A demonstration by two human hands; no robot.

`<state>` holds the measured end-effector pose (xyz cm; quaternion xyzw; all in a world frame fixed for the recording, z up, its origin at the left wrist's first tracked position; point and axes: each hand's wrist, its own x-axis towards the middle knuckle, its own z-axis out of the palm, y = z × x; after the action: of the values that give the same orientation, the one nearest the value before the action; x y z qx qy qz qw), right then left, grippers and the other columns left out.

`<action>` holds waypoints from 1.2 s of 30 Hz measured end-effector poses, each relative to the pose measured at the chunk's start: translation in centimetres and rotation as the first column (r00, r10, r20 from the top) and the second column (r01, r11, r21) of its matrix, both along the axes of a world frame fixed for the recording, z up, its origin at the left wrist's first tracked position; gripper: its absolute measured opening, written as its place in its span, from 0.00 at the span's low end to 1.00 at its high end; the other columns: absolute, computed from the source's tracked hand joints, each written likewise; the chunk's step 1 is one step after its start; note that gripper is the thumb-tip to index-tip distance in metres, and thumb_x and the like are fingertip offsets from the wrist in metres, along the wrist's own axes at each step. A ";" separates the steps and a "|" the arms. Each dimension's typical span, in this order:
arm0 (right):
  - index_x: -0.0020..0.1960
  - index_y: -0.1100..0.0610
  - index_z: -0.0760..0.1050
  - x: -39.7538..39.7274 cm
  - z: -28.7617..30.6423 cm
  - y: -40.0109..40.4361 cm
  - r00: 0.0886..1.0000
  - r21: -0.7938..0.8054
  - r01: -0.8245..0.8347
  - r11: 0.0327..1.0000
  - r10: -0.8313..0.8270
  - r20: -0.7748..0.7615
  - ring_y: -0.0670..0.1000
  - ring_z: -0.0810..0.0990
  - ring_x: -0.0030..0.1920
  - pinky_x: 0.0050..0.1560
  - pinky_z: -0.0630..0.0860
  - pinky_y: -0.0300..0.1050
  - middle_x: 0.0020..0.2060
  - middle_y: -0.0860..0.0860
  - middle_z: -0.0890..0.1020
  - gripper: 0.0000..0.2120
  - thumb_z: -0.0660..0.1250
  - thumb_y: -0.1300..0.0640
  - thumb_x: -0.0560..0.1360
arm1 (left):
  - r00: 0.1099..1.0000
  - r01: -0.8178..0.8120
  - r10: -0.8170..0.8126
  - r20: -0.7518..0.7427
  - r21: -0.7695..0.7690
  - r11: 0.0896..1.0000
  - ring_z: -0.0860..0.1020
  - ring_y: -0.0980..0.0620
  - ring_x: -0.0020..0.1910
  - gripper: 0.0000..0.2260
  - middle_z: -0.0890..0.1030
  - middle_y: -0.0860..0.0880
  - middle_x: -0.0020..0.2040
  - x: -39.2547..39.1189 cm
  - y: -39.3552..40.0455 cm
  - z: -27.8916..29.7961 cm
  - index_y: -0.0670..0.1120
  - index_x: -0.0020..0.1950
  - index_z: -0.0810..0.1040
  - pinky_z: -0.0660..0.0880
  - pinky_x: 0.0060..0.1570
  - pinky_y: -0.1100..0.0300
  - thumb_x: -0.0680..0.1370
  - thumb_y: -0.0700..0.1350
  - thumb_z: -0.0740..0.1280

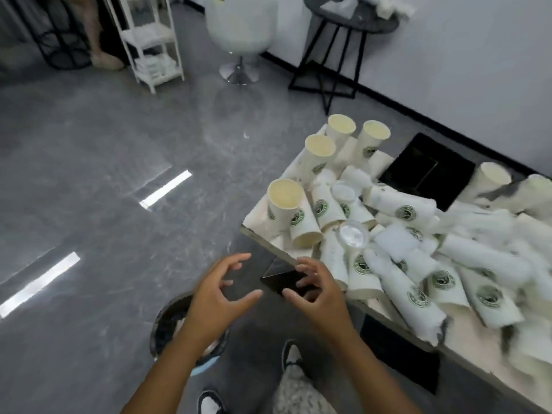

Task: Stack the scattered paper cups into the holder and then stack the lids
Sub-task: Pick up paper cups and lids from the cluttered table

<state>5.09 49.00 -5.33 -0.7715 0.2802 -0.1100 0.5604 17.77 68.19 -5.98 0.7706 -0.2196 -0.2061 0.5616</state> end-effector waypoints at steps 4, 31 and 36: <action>0.66 0.38 0.74 -4.1 3.3 -4.7 0.985 -0.016 0.164 0.986 -0.163 0.055 0.46 0.82 0.53 0.47 0.81 0.42 0.59 0.40 0.80 0.29 0.81 0.54 0.70 | 0.990 0.130 -0.129 0.064 -0.017 0.991 0.76 0.62 0.66 0.29 0.78 0.64 0.65 -1.3 -6.2 4.3 0.65 0.67 0.76 0.77 0.61 0.59 0.71 0.46 0.82; 0.69 0.39 0.72 -15.7 1.5 -24.5 0.909 0.023 0.417 0.909 -0.415 -0.039 0.44 0.79 0.53 0.48 0.76 0.36 0.62 0.40 0.77 0.34 0.82 0.55 0.69 | 0.862 0.372 -0.459 0.217 0.345 0.862 0.73 0.48 0.69 0.35 0.75 0.52 0.69 -7.1 -36.8 0.3 0.59 0.70 0.74 0.72 0.68 0.44 0.64 0.65 0.73; 0.66 0.35 0.73 -16.7 1.2 -25.6 0.880 0.007 0.472 0.882 -0.471 -0.064 0.46 0.80 0.53 0.42 0.78 0.40 0.61 0.39 0.78 0.32 0.81 0.56 0.69 | 0.783 0.369 -0.564 0.262 0.535 0.760 0.74 0.42 0.69 0.40 0.77 0.46 0.68 -6.5 -40.3 -2.4 0.60 0.71 0.74 0.69 0.68 0.42 0.60 0.72 0.65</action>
<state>-11.64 23.37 -4.11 -0.6769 0.4774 -0.2163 0.5168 11.25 27.88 -8.35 0.8236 -0.4659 -0.2226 0.2347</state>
